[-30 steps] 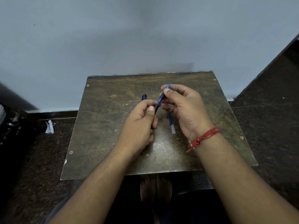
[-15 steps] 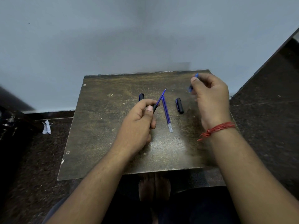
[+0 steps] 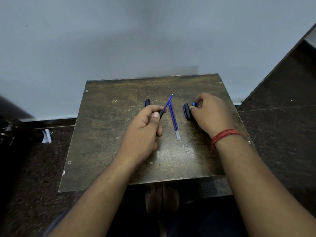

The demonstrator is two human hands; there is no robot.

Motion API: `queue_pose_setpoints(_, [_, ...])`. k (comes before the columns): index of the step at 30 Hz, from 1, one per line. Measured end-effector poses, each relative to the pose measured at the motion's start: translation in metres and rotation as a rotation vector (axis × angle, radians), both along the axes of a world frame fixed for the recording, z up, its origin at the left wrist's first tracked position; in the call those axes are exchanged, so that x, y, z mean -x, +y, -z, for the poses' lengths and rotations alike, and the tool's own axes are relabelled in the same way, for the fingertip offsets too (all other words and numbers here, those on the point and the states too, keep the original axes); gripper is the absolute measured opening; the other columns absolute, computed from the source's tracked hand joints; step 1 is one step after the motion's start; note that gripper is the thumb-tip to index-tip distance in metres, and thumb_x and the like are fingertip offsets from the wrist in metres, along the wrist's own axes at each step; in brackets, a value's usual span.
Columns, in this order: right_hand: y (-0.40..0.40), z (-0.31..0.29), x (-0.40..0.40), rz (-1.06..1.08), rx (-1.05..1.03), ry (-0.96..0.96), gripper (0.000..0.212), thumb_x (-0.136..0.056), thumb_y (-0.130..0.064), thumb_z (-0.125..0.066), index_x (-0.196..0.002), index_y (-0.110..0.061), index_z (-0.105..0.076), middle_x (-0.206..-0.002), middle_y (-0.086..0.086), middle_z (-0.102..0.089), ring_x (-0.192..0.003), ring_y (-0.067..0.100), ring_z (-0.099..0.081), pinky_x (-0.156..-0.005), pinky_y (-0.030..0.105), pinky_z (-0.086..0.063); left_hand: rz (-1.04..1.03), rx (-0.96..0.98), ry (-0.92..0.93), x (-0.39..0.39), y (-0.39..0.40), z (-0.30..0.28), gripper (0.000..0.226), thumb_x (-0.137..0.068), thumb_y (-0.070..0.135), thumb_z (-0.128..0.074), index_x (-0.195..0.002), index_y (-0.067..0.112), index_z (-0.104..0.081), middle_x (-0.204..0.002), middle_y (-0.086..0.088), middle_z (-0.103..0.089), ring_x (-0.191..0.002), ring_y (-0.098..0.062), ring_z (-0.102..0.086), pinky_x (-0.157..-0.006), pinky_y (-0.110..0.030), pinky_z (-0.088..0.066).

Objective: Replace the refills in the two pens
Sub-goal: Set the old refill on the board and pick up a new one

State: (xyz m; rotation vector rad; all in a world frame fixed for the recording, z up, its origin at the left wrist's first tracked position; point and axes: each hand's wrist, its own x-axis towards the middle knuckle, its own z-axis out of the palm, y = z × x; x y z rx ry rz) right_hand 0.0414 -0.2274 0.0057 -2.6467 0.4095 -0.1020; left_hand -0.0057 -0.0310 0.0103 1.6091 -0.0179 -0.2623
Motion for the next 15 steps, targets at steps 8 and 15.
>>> queue_pose_setpoints(8, [-0.001, -0.001, 0.001, -0.002, 0.008, 0.0, 0.022, -0.092, -0.032, -0.062, -0.109, -0.019, -0.065, -0.105, 0.003, -0.067, -0.1, 0.025, -0.062, -0.084, 0.036, -0.051, 0.0, -0.008, 0.001, 0.0, 0.0, 0.0, 0.024, -0.107, 0.027, -0.04, -0.112, 0.032, -0.063, -0.063, 0.006, -0.051, -0.041, -0.007, -0.032, -0.042, -0.024, -0.029])
queue_pose_setpoints(15, [0.016, -0.026, 0.01, -0.026, -0.161, -0.345, 0.013, -0.094, -0.033, -0.058, -0.094, -0.023, -0.066, -0.082, -0.009, -0.063, -0.077, 0.012, -0.057, -0.066, 0.026, -0.042, -0.007, 0.006, -0.006, 0.0, 0.001, -0.002, 0.024, -0.107, 0.026, -0.04, -0.11, 0.031, -0.064, -0.064, 0.003, -0.05, -0.041, -0.006, -0.033, -0.04, -0.023, -0.03])
